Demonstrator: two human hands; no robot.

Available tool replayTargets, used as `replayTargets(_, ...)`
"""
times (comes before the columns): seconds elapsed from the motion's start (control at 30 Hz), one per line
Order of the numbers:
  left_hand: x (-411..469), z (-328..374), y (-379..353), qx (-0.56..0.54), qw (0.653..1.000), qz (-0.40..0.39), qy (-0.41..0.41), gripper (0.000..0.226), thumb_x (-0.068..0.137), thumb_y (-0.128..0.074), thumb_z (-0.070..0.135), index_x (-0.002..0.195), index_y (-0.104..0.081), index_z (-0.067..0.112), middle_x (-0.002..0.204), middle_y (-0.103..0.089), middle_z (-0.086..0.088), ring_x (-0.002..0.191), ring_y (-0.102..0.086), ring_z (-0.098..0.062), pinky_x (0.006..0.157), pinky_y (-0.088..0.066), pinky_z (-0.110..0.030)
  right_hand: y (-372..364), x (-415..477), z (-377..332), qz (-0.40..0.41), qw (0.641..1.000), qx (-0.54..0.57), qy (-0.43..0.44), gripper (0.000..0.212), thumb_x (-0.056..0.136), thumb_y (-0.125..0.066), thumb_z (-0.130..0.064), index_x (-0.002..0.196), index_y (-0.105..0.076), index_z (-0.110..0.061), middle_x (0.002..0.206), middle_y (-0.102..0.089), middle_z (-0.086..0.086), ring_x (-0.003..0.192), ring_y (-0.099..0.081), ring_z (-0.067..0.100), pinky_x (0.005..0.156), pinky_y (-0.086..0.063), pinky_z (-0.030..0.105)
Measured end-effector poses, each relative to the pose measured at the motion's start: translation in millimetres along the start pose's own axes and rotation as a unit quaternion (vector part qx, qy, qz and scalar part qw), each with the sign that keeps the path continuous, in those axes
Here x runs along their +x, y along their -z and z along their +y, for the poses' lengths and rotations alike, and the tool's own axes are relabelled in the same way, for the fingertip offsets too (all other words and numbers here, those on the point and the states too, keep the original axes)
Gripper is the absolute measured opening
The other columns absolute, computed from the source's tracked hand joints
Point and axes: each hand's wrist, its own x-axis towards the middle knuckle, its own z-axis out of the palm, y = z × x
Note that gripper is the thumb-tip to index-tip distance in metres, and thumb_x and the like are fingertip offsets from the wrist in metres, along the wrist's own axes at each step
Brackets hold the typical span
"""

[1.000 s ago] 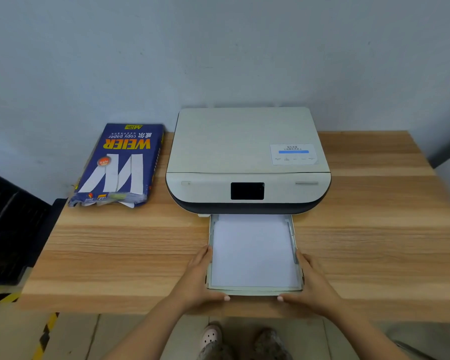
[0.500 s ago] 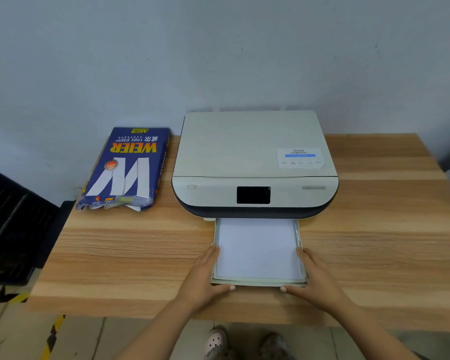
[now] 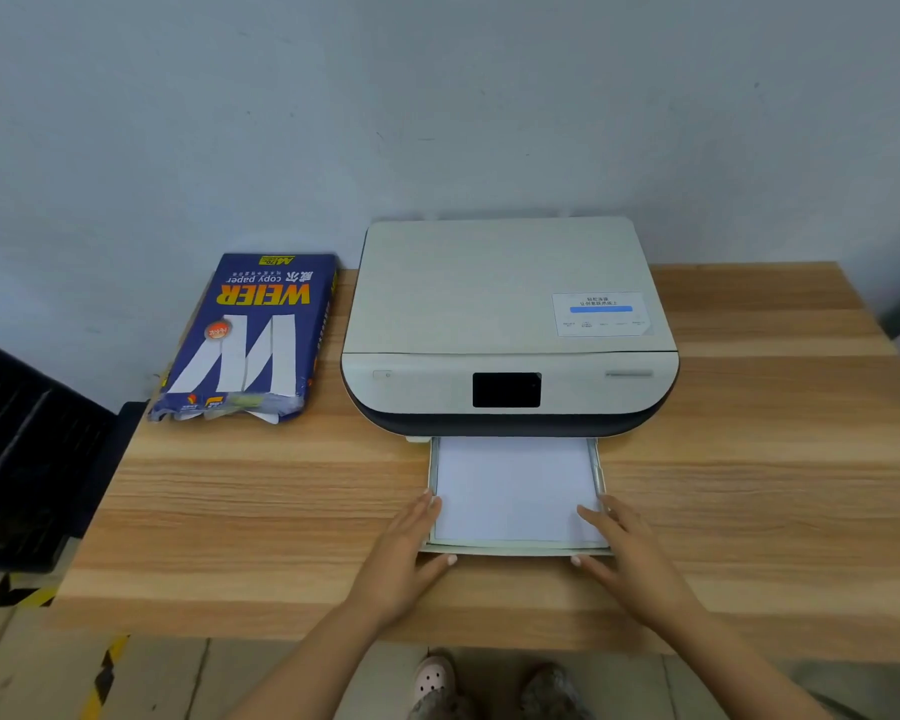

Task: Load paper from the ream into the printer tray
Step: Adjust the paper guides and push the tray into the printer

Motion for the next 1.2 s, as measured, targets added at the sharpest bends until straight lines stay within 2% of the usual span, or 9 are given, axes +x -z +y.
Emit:
replayTargets(0.2, 19, 5, 8, 0.005, 1.0, 0.007, 0.01, 0.073, 0.089, -0.06, 0.039, 0.149, -0.02, 0.026, 0.159, -0.015, 0.007, 0.145, -0.012, -0.011, 0.114, -0.01, -0.022, 6, 18, -6, 0.009, 1.0, 0.014, -0.013, 0.062, 0.087, -0.061, -0.038, 0.143, -0.037, -0.027, 0.157, -0.022, 0.004, 0.145, -0.016, 0.021, 0.115, -0.022, 0.034)
replayTargets(0.33, 17, 5, 6, 0.008, 0.999, 0.028, 0.021, 0.069, 0.09, -0.058, 0.039, 0.148, -0.024, 0.024, 0.158, -0.02, 0.004, 0.145, -0.015, -0.014, 0.115, -0.012, -0.024, 2, 17, -3, 0.026, 0.998, 0.035, -0.039, 0.063, 0.085, -0.064, -0.038, 0.141, -0.04, -0.025, 0.155, -0.026, 0.005, 0.142, -0.025, 0.022, 0.113, -0.028, 0.035)
replayTargets(0.53, 14, 1, 2, 0.005, 0.999, 0.038, 0.034, 0.062, 0.091, -0.056, 0.04, 0.145, -0.031, 0.022, 0.156, -0.026, 0.002, 0.145, -0.019, -0.014, 0.116, -0.012, -0.025, 0, 17, 4, 0.038, 0.997, 0.046, -0.057, 0.058, 0.085, -0.066, -0.034, 0.138, -0.045, -0.02, 0.149, -0.037, 0.005, 0.136, -0.036, 0.022, 0.109, -0.033, 0.033)
replayTargets(0.73, 32, 5, 10, 0.011, 0.999, 0.035, 0.034, 0.061, 0.092, -0.056, 0.038, 0.145, -0.032, 0.02, 0.155, -0.028, 0.001, 0.144, -0.019, -0.015, 0.116, -0.015, -0.027, 6, 35, -2, 0.034, 0.996, 0.054, -0.06, 0.059, 0.086, -0.065, -0.03, 0.14, -0.043, -0.019, 0.151, -0.034, 0.007, 0.136, -0.035, 0.024, 0.11, -0.033, 0.034)
replayTargets(1.0, 34, 4, 9, 0.001, 0.998, 0.042, 0.036, 0.06, 0.091, -0.057, 0.038, 0.144, -0.035, 0.02, 0.155, -0.03, 0.001, 0.144, -0.019, -0.015, 0.114, -0.013, -0.024, 5, 39, -5, 0.037, 0.995, 0.063, -0.067, 0.061, 0.084, -0.067, -0.036, 0.139, -0.044, -0.02, 0.15, -0.036, 0.007, 0.136, -0.036, 0.024, 0.109, -0.034, 0.036)
replayTargets(1.2, 52, 9, 14, -0.005, 0.998, 0.045, 0.051, 0.058, 0.092, -0.056, 0.036, 0.144, -0.037, 0.019, 0.155, -0.03, 0.0, 0.144, -0.019, -0.016, 0.118, -0.016, -0.031, 10, 56, -12, 0.052, 0.992, 0.09, -0.076, 0.06, 0.083, -0.069, -0.032, 0.136, -0.047, -0.016, 0.147, -0.039, 0.009, 0.134, -0.038, 0.025, 0.108, -0.036, 0.037)
